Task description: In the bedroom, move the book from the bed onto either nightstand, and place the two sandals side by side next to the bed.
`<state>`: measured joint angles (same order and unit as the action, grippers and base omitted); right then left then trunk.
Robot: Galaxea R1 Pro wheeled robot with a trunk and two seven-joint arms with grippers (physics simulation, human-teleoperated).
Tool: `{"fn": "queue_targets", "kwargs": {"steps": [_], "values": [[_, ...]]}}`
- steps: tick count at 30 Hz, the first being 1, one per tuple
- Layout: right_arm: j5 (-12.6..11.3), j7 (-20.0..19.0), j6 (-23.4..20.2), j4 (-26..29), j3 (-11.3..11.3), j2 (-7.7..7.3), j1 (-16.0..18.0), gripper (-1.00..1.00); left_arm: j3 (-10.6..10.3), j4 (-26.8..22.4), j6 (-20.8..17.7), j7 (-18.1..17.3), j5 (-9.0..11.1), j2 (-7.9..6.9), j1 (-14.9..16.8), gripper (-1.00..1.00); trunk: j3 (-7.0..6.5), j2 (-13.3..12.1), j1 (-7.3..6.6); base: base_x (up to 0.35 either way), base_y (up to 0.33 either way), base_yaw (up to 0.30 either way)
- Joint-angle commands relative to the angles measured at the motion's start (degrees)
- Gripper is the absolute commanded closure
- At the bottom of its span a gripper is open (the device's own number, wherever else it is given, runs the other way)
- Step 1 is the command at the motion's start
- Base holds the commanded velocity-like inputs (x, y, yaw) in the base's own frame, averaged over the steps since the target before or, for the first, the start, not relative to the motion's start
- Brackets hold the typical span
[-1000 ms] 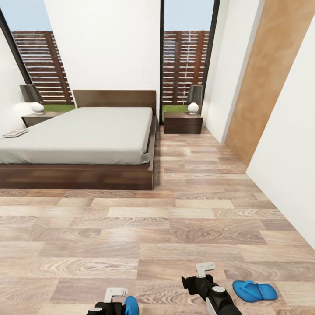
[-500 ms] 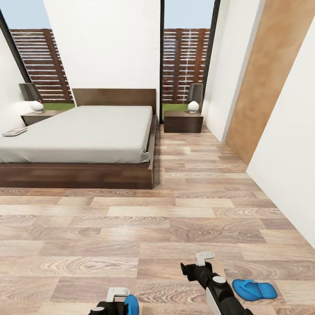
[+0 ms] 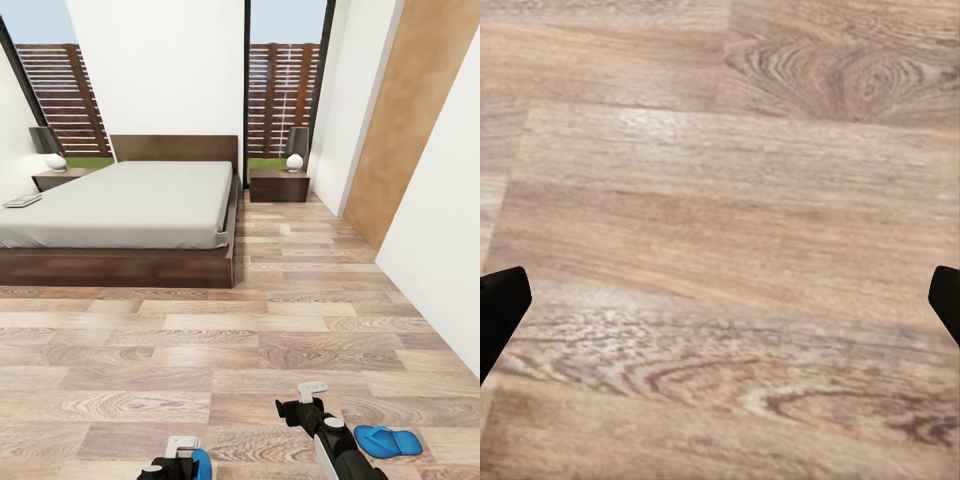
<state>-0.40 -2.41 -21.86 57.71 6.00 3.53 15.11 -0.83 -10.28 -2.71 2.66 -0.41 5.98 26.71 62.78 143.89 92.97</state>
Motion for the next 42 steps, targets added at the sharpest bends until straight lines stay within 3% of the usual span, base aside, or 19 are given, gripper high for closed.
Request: {"fn": "queue_targets", "kwargs": {"steps": [1,16,42], "values": [[0.0,-0.1,-0.4,0.1,0.0,0.0,0.0,-1.0,-0.1,-0.1,-0.3,0.2,0.0,0.06,0.0,-1.0,0.05,0.0,-0.01,0.0,0.0,0.0],[0.0,-0.1,-0.7,0.3,0.0,0.06,0.0,-1.0,-0.1,-0.2,-0.4,-0.2,0.1,0.16,0.1,-1.0,3.15,0.2,0.35,0.0,0.0,0.0],[0.0,-0.1,-0.6,0.3,0.0,0.07,0.0,-1.0,-0.1,-5.1,-1.2,-0.3,0.1,-0.32,1.0,-1.0,3.15,0.2,0.35,0.0,0.0,0.0]]}}
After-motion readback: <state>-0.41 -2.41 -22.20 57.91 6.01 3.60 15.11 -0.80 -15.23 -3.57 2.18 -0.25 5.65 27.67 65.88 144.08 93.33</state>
